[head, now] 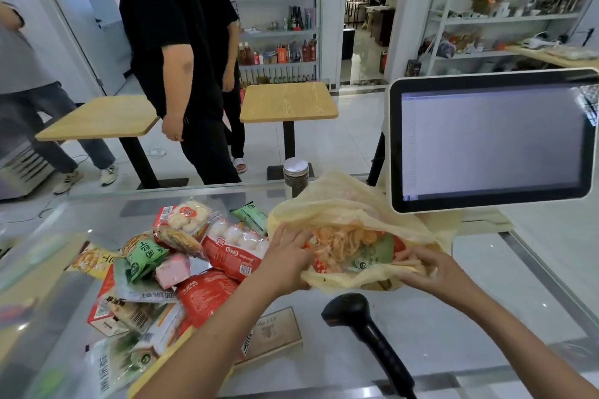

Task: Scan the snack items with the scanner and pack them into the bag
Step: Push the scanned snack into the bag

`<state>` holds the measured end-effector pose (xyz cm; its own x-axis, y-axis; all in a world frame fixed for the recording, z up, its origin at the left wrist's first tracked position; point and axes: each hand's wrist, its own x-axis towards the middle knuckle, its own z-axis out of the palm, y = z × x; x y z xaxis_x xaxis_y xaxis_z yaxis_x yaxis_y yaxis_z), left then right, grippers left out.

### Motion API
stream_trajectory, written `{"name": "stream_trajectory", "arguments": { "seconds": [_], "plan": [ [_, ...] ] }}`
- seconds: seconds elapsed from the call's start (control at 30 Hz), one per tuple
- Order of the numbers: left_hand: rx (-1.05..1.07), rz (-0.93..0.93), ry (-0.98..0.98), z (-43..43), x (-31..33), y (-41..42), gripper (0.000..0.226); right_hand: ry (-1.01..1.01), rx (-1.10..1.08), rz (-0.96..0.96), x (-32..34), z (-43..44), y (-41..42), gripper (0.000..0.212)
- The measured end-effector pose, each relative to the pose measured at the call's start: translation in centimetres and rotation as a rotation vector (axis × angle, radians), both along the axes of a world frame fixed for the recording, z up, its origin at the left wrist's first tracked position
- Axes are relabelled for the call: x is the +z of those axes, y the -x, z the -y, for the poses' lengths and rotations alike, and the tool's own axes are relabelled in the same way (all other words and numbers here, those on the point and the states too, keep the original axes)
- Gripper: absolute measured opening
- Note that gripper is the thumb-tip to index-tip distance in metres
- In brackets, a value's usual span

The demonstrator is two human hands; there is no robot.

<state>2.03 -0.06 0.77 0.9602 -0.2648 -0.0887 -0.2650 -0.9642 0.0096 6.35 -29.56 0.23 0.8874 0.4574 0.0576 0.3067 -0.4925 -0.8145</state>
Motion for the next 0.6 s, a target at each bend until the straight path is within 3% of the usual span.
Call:
{"name": "stream_trajectory", "arguments": {
  "seconds": [0.1,0.17,0.2,0.23,0.33,0.47,0.53,0.6],
  "plan": [
    [0.058,-0.014,0.198,0.0,0.3,-0.3,0.046,-0.002,0.014,-0.050,1.3,-0.5,0.0,0.058],
    [0.108,0.068,0.260,0.0,0.7,-1.1,0.050,0.119,-0.088,0.120,2.1,-1.5,-0.3,0.042],
    [0.123,0.108,0.250,-0.1,0.9,-1.5,0.053,0.237,-0.134,0.218,2.3,-2.1,-0.4,0.028],
    [0.136,0.142,0.215,-0.2,1.1,-1.9,0.056,0.364,-0.150,0.296,2.4,-2.7,-0.9,0.031],
    [0.164,0.189,0.115,-0.7,1.5,-3.1,0.063,0.590,-0.155,0.303,1.4,-3.7,-2.6,0.062],
    [0.139,0.223,0.010,-1.0,1.5,-4.6,0.087,0.610,-0.158,0.193,-0.7,-4.0,-5.1,0.074],
    [0.126,0.219,-0.008,-1.0,1.3,-5.5,0.089,0.473,-0.217,0.080,-0.8,-4.3,-6.1,0.065],
    [0.143,0.192,-0.019,-0.9,0.9,-6.3,0.087,0.390,-0.274,-0.003,-1.1,-4.2,-7.1,0.072]
  ]
}}
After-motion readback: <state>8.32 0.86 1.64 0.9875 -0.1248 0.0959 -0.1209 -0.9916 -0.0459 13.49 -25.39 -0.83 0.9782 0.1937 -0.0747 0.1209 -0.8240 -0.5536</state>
